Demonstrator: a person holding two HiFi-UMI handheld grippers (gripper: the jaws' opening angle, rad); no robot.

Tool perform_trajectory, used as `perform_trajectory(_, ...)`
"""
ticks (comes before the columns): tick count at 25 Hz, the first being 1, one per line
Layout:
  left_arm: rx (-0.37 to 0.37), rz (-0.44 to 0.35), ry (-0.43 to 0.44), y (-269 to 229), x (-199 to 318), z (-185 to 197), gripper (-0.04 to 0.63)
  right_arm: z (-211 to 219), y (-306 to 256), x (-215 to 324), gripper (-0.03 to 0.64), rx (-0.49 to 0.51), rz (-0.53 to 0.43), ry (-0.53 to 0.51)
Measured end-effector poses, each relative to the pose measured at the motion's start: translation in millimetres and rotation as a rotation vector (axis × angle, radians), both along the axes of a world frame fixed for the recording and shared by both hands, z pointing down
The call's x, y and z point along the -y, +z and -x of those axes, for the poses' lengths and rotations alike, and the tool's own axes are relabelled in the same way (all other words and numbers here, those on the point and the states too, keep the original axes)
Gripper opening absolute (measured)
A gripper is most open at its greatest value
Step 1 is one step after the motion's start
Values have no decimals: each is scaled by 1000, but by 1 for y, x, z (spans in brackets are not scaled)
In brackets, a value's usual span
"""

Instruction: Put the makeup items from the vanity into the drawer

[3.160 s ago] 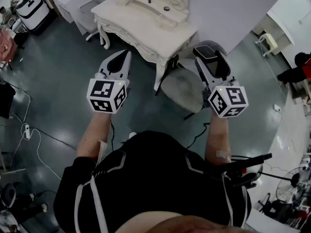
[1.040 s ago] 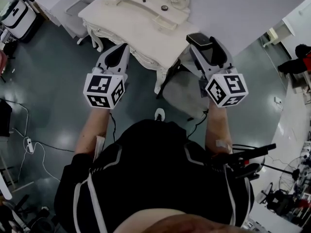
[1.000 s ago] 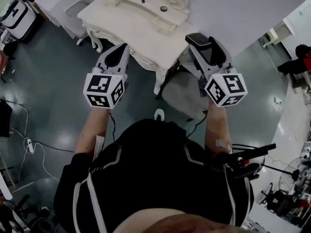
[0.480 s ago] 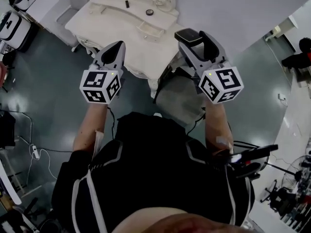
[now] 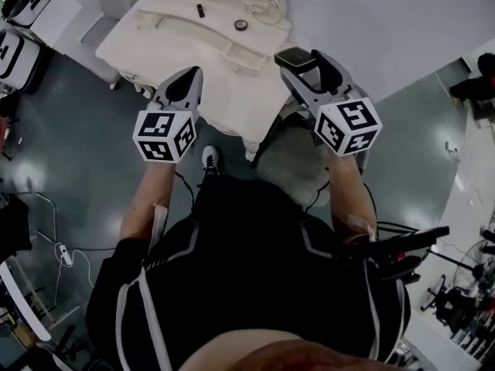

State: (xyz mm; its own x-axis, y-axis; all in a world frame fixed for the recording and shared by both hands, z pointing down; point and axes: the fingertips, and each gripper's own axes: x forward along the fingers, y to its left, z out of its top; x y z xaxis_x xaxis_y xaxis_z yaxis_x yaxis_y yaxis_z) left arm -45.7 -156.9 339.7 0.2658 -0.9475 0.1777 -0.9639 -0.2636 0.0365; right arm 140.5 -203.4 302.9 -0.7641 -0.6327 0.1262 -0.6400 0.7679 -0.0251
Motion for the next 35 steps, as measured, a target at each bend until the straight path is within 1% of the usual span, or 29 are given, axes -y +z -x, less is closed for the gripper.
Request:
perform_trajectory(4, 25, 16, 31, 19, 36, 33, 3, 28, 21, 30, 328, -14, 60, 56)
perform_trajectory(11, 5, 51, 96, 38, 93, 79, 3, 74, 52, 82, 328, -69, 127, 128)
perform_trajectory(19, 10, 76, 161, 67, 129, 95, 3, 105, 120, 122, 328, -108, 257, 212)
perform_trajectory(23, -43, 140, 163, 93, 144, 104, 3, 110, 160, 136, 328, -119, 353, 278)
perform_trajectory(28, -18, 159, 187, 114, 160, 116, 3, 121, 200, 150, 328, -146, 416, 332)
perform_trajectory(32, -42, 207, 206, 134, 170, 121, 3, 126, 229, 158, 329, -173, 470, 375)
perform_trajectory(35, -40, 232, 219, 145, 174, 128, 3, 131, 249, 162, 330, -188, 508, 406)
